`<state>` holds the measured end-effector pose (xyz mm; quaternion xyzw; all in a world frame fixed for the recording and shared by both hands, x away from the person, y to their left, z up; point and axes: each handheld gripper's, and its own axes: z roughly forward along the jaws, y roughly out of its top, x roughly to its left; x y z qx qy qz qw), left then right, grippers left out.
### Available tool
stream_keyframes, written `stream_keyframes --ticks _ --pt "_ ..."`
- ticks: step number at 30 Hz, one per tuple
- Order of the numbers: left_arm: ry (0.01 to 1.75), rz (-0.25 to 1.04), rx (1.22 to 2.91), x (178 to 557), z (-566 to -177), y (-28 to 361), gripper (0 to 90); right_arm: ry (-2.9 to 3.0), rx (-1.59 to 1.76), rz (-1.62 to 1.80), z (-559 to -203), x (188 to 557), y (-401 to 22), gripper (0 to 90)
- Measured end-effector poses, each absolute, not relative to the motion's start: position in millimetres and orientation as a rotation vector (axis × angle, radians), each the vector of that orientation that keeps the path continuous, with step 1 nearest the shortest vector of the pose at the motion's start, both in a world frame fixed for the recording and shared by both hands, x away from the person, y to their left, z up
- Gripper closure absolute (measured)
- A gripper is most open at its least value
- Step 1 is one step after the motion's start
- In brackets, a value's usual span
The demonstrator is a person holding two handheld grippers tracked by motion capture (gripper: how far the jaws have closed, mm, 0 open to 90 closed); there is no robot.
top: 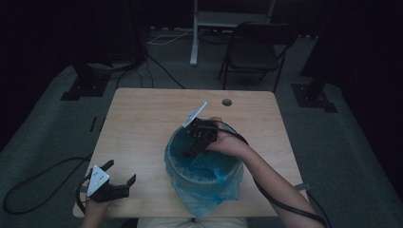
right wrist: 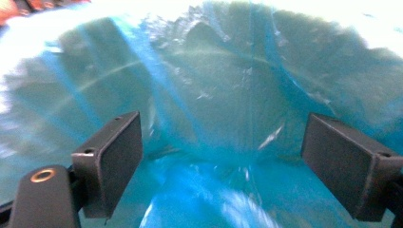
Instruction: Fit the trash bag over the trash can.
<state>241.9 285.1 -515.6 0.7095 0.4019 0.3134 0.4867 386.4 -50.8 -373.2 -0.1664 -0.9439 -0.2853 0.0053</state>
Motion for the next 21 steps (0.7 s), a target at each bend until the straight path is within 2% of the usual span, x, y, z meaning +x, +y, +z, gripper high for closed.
stream_keyframes --ticks 8,21 --pt "1.007 0.770 1.758 243 -517 285 0.1 -2.892 -0.556 -1.042 -353 377 -73 13.8" --pt "1.045 0.776 1.762 243 -522 286 0.1 -2.873 -0.629 -1.163 -348 368 -91 13.8"
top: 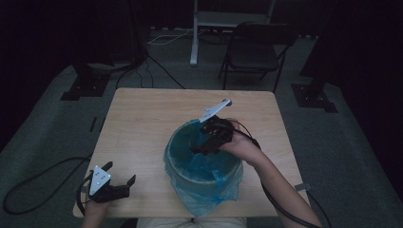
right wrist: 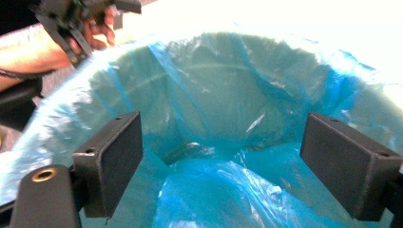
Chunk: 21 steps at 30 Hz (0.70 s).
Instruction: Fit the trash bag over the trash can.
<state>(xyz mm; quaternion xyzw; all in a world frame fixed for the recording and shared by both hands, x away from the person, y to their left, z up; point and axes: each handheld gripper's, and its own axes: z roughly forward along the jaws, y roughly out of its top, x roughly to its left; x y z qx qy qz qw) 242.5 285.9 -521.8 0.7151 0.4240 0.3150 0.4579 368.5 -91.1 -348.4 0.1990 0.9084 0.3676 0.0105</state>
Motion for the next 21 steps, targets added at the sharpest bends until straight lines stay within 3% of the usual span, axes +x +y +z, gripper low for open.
stream_keyframes --ticks 9,21 --pt "1.069 0.788 1.740 243 -522 289 0.1 2.619 0.640 1.336 -337 344 -127 13.8" --pt "1.099 0.771 1.750 245 -524 291 0.1 2.404 0.830 1.457 -353 337 -182 13.7"
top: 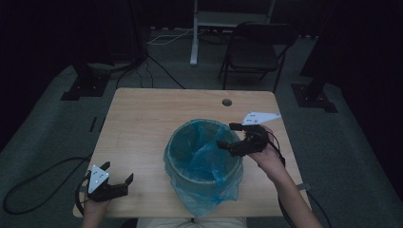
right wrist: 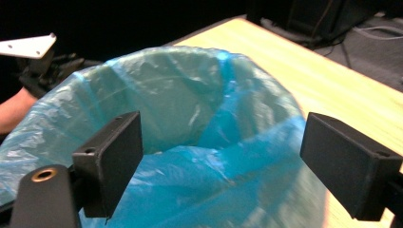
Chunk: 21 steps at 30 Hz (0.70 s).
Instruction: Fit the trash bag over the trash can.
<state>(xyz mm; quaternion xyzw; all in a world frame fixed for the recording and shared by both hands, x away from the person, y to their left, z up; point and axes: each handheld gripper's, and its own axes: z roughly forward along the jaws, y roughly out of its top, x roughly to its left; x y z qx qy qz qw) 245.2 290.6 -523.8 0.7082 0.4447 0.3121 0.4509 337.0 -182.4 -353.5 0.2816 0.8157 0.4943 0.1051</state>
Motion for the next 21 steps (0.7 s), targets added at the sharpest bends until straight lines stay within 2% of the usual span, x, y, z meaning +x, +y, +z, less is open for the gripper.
stream_keyframes --ticks 12,21 --pt "1.127 0.765 1.745 246 -526 293 0.2 2.215 0.995 1.553 -378 329 -229 13.6" --pt "1.161 0.769 1.746 246 -528 294 0.1 2.080 1.188 1.533 -412 326 -263 12.9"
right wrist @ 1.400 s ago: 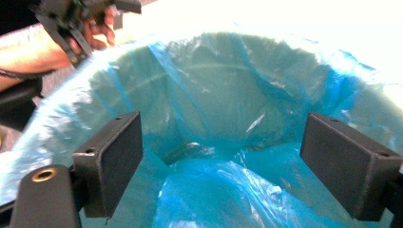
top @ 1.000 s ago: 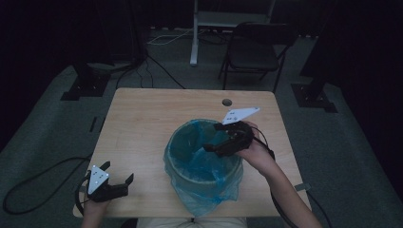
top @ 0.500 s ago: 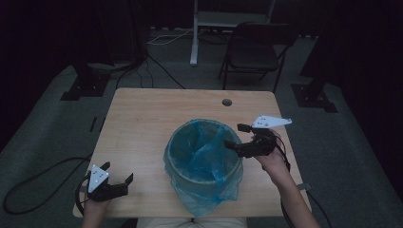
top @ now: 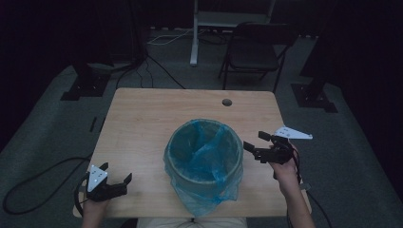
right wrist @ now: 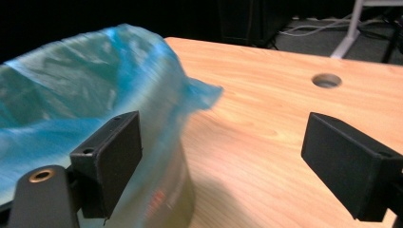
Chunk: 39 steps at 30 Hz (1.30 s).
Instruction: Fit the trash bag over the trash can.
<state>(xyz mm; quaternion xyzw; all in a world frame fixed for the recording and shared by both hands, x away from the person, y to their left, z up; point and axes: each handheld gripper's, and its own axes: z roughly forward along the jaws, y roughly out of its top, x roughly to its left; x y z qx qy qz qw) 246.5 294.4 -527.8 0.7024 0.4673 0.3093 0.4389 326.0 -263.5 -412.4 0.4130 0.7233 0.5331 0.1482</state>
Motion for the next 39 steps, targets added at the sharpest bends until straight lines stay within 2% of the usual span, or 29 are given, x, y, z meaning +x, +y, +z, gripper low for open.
stream_keyframes --ticks 18,25,39 --pt "1.230 0.751 1.782 249 -534 296 0.1 2.038 1.416 1.405 -504 316 -298 12.7" --pt "1.287 0.690 1.777 253 -538 301 0.2 2.027 1.519 1.310 -527 308 -314 12.7" --pt "1.507 0.710 1.707 256 -542 316 0.1 1.863 1.660 1.154 -544 301 -338 12.8"
